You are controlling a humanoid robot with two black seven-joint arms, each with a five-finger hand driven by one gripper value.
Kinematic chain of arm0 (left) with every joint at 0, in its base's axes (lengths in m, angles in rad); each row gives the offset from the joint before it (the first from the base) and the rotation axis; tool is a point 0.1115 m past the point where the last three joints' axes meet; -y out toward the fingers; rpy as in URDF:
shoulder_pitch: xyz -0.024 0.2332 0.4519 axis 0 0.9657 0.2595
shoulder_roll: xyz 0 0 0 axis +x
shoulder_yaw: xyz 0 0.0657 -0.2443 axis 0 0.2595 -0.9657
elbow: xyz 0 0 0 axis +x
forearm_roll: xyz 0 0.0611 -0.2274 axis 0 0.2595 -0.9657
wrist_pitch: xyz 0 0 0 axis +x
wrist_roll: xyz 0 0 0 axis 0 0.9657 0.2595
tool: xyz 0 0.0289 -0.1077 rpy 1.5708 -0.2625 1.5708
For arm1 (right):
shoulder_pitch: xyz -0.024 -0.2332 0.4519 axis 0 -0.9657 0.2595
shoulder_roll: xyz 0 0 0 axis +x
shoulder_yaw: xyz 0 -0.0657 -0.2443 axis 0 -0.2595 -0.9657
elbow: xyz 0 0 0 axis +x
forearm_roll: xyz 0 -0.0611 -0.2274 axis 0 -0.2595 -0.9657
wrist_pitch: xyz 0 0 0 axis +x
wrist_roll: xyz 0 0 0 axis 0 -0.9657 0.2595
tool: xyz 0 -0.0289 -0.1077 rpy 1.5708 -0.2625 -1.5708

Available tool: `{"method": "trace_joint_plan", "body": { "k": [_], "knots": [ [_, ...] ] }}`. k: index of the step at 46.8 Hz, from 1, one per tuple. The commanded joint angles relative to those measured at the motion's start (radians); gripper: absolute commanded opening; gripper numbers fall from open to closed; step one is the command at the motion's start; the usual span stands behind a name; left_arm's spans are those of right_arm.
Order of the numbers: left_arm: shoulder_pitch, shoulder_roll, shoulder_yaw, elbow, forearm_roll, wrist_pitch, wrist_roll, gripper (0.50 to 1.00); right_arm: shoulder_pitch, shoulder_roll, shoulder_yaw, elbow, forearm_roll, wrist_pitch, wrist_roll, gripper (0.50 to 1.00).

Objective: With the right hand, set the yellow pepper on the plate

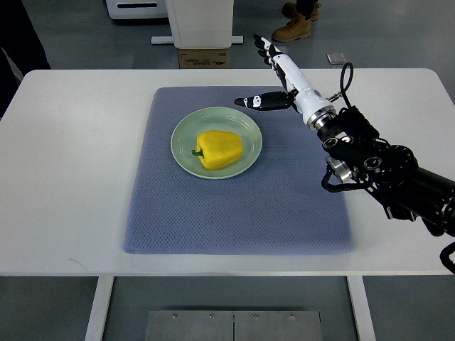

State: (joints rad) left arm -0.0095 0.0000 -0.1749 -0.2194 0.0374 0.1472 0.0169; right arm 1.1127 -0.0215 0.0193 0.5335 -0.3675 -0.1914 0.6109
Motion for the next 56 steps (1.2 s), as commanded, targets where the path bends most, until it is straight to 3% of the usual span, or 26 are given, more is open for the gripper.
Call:
{"method": "trace_joint_plan", "body": {
  "k": [1,8,17,42,56],
  "knots": [
    [0.0,0.0,0.0,0.0,-0.001,0.0,0.0,1.0,-0.002,-0.006,0.002,-0.001,0.001,0.006,-0.002,1.0],
    [0.0,0.0,0.0,0.0,-0.001,0.0,0.0,1.0,-0.014,-0.024,0.028,-0.004,0.036,0.027,-0.013,1.0],
    [0.0,0.0,0.0,0.0,-0.001,0.0,0.0,1.0,-0.021,-0.024,0.07,-0.052,0.182,0.046,-0.118,1.0],
    [0.0,0.0,0.0,0.0,0.001,0.0,0.0,1.0,-0.096,-0.024,0.252,-0.079,0.246,0.086,-0.137,1.0],
    [0.0,0.0,0.0,0.0,-0.001,0.0,0.0,1.0,-0.129,-0.029,0.418,-0.108,0.277,0.205,-0.246,1.0]
  ]
}}
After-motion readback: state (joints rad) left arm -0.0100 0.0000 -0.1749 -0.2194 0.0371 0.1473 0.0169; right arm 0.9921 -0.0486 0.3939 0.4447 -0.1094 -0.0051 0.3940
